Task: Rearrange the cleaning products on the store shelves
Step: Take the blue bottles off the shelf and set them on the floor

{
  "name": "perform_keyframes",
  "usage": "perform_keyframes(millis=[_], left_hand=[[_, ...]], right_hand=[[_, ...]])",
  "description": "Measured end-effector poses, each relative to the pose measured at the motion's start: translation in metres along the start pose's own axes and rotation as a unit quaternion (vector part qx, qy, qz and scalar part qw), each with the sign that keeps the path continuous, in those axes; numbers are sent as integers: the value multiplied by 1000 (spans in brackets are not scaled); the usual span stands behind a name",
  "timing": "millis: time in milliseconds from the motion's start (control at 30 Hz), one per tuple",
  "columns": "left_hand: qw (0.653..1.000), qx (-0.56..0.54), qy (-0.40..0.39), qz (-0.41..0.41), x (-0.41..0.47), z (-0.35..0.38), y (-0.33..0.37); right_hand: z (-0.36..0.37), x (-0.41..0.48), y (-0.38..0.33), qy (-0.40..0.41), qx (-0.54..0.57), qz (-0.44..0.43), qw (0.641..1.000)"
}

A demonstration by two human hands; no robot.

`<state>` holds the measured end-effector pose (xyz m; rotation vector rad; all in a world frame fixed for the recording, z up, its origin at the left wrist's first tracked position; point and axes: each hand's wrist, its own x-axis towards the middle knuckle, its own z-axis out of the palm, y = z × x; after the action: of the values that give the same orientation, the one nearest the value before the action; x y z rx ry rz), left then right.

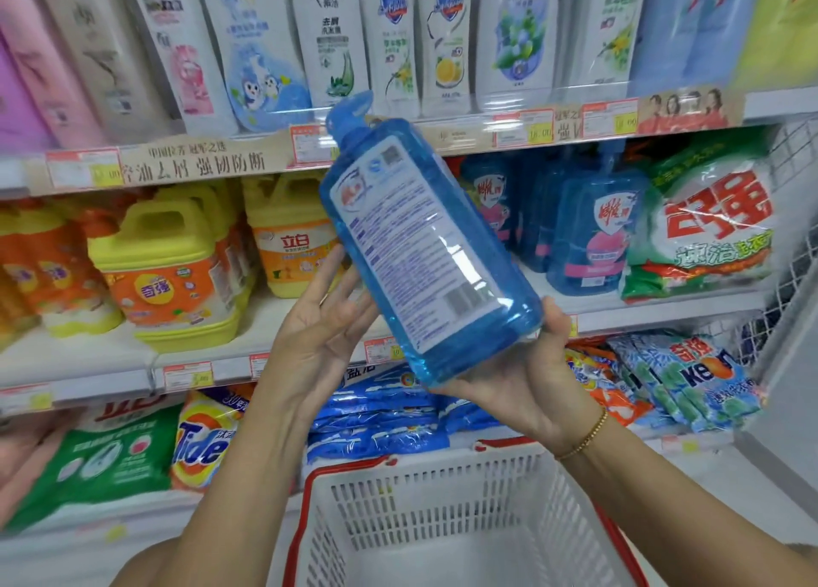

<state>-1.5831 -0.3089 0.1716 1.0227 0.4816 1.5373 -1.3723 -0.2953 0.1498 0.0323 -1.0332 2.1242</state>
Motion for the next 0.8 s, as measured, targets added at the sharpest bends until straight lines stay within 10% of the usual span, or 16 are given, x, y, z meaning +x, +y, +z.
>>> perform_keyframes(millis=[200, 467, 567, 733, 800], left_hand=[[998, 29, -39, -37, 5, 6, -24], [998, -63, 14, -1, 0, -2, -18], [997, -67, 25, 22, -3, -2, -14], [997, -48, 52, 30, -6, 9, -17], [998, -31, 54, 31, -6, 11, -18]], right_hand=[[-11, -5, 5, -13, -1, 33, 999], [24, 2, -22, 209, -242, -21, 947], [36, -2, -16, 179, -482, -134, 847], [23, 1, 7, 173, -802, -232, 522], [18, 1, 7, 183, -807, -252, 502]])
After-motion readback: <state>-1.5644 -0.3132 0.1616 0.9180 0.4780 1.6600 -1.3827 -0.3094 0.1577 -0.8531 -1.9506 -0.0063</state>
